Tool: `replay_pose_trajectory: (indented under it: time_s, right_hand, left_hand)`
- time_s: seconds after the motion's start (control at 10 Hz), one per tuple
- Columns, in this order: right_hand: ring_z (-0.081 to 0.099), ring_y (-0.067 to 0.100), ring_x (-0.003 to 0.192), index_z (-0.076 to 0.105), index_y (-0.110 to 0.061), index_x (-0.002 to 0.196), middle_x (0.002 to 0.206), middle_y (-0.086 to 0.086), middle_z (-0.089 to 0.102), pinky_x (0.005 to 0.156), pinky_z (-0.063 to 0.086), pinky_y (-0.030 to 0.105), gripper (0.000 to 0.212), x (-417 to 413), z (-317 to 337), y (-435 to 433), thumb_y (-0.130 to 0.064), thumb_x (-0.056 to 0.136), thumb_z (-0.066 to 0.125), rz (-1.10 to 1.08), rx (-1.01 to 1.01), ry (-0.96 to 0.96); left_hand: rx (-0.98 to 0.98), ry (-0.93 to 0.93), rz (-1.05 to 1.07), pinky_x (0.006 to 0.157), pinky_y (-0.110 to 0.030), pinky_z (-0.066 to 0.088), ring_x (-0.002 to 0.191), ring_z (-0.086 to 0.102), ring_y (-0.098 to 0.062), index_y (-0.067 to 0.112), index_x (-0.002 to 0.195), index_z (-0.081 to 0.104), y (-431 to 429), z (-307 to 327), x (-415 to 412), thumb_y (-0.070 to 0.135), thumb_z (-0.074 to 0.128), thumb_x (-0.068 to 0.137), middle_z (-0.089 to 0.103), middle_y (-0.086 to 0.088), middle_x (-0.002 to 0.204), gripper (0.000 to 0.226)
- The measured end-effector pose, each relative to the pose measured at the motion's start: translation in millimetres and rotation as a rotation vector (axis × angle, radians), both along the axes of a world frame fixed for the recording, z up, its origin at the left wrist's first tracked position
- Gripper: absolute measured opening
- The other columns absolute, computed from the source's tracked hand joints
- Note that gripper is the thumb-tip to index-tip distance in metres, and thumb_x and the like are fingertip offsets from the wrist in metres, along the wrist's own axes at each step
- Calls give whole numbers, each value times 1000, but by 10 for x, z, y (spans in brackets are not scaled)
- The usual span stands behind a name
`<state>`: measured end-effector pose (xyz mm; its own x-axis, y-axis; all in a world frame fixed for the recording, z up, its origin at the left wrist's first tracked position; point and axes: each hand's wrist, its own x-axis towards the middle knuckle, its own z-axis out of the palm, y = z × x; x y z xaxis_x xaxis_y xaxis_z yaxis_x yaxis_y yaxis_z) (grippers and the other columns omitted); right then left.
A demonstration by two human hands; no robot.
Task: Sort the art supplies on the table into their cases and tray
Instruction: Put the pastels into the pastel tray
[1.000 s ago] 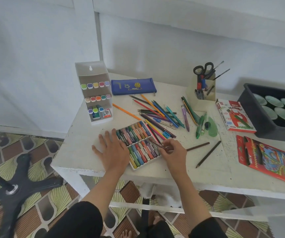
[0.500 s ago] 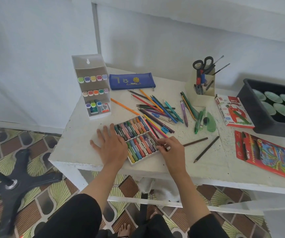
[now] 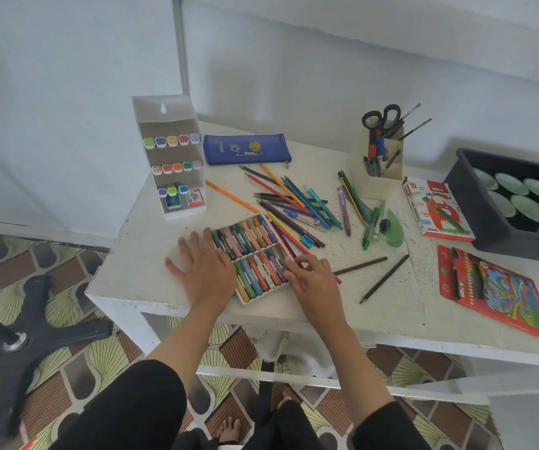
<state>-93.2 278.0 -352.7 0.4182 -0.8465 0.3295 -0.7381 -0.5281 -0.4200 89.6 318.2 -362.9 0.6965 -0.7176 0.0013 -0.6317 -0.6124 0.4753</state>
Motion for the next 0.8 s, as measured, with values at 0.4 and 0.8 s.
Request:
replay_pose_trajectory:
  time_s: [0.4,0.8]
  right_hand:
    - [53,18,93,63,-13,121,103,3,60,76,46,25,32,74,102,-32,-15,89,62,-26,115,-98]
    - [57,4,65,70,-10,93,82,5,67,58,37,7,15,339,339,-366,-15,80,74,-275,489,-186]
  left_hand:
    - [-2,1,0,113,-59,-5,147,2,-26,22,149,20,7,-5,-4,28,31,97,17,-6,157,53]
    - [-1,1,-4,113,-58,-6,147,1,-26,22,149,19,9,-2,1,29,32,97,17,-5,157,53]
